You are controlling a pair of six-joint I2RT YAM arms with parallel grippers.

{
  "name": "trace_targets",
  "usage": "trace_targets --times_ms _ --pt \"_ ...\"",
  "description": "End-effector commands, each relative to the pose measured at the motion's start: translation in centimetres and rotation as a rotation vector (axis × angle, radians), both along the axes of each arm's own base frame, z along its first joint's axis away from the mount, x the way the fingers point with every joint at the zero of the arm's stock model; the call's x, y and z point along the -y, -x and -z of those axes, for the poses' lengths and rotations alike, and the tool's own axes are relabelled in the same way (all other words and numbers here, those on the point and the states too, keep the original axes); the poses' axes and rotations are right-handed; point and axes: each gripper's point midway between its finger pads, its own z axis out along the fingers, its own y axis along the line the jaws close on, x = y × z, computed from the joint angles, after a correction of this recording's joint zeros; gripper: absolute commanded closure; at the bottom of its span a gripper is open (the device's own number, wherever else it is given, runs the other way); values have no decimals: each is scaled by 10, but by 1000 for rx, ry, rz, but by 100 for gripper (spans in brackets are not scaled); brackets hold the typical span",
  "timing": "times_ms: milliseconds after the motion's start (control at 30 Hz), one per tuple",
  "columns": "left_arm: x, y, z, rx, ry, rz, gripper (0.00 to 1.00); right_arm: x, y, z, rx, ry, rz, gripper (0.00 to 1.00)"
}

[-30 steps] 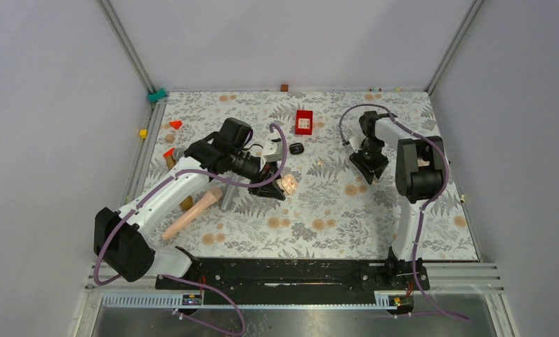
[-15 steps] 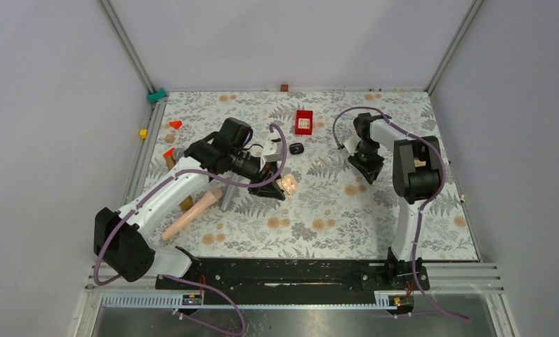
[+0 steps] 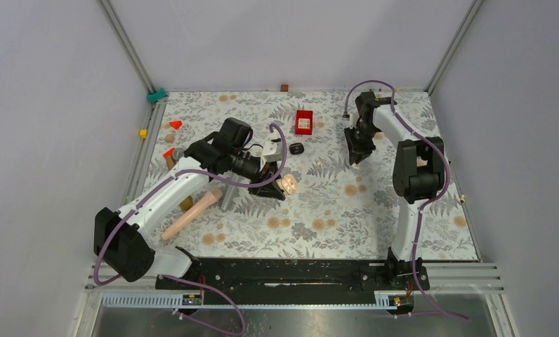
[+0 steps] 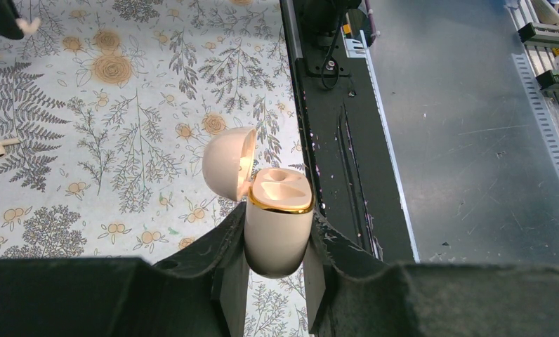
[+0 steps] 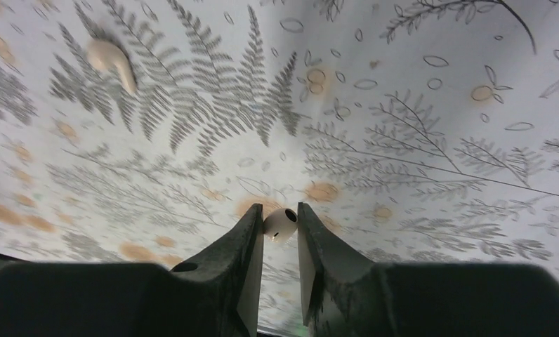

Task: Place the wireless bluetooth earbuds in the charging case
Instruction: Adjust the earbud at the center of the board.

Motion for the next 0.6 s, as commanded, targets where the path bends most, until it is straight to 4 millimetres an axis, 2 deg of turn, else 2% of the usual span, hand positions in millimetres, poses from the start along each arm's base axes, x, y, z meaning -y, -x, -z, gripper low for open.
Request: trace_targets --times_ms 0,233,367,567 --pt "-1 -1 -15 77 43 3 100 -34 -19 7 -16 -122 262 81" --pt "-1 -1 -16 79 45 4 100 -37 -41 11 94 -138 377 79" --pt "-1 -1 -15 80 44 3 100 -34 -44 11 125 -118 387 71" --pt "-1 -1 -17 85 46 1 100 -31 -35 11 124 -105 369 54"
